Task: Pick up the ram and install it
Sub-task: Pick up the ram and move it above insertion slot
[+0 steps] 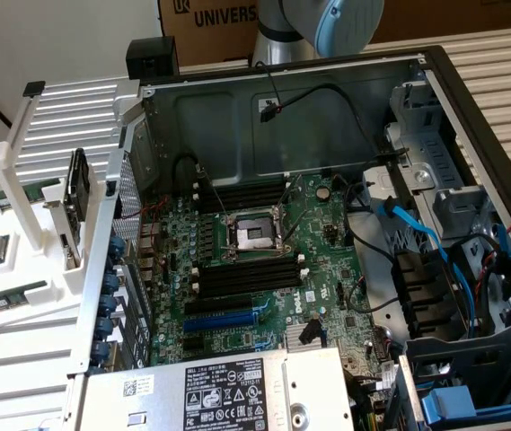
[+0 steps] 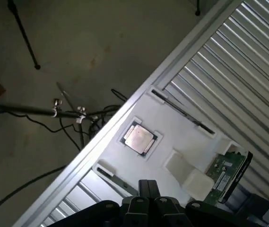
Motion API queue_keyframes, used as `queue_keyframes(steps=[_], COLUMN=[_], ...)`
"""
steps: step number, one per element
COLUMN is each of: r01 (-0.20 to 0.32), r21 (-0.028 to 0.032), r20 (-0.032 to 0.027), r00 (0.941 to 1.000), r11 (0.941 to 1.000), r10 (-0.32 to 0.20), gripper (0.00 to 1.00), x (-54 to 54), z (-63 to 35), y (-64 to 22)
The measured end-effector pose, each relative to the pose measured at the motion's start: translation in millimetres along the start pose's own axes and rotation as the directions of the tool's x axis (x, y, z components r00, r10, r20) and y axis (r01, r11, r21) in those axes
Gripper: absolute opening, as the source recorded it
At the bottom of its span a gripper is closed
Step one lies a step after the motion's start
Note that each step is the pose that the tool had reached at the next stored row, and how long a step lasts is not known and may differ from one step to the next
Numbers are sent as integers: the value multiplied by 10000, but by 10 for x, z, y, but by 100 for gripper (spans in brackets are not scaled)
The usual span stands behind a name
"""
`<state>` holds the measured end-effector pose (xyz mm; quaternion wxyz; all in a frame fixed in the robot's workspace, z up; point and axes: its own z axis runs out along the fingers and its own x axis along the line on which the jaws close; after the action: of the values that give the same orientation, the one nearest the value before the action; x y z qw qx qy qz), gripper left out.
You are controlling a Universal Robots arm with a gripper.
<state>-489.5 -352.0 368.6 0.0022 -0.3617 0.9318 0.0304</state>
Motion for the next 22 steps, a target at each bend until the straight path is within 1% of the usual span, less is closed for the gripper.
queue_keyframes(steps=[2,4,5,7,9,10,12,13,14,15,18,22], r01=[354,729,1092,1453,1823,2186,2536,3061,3226,3573,4081,4728], r21=[-10,-21,-31,-43,-56,-69,-82,-99,-104,-114,-133,-158], r20=[-19,-40,-58,-79,-97,-116,-133,-168,-180,-206,-245,-294], r00=[9994,9973,9940,9894,9832,9757,9672,9518,9463,9337,9125,8806], r11=[9994,9973,9940,9894,9832,9758,9673,9519,9465,9339,9129,8811], r10=[-354,-729,-1092,-1453,-1823,-2187,-2537,-3062,-3228,-3575,-4083,-4730], gripper=[10,10,10,10,10,10,10,10,10,10,10,10], x=[0,0,0,0,0,0,0,0,0,0,0,0], z=[1,1,1,1,1,1,2,2,2,2,1,2], y=[0,0,0,0,-1,-1,-1,0,0,0,0,0])
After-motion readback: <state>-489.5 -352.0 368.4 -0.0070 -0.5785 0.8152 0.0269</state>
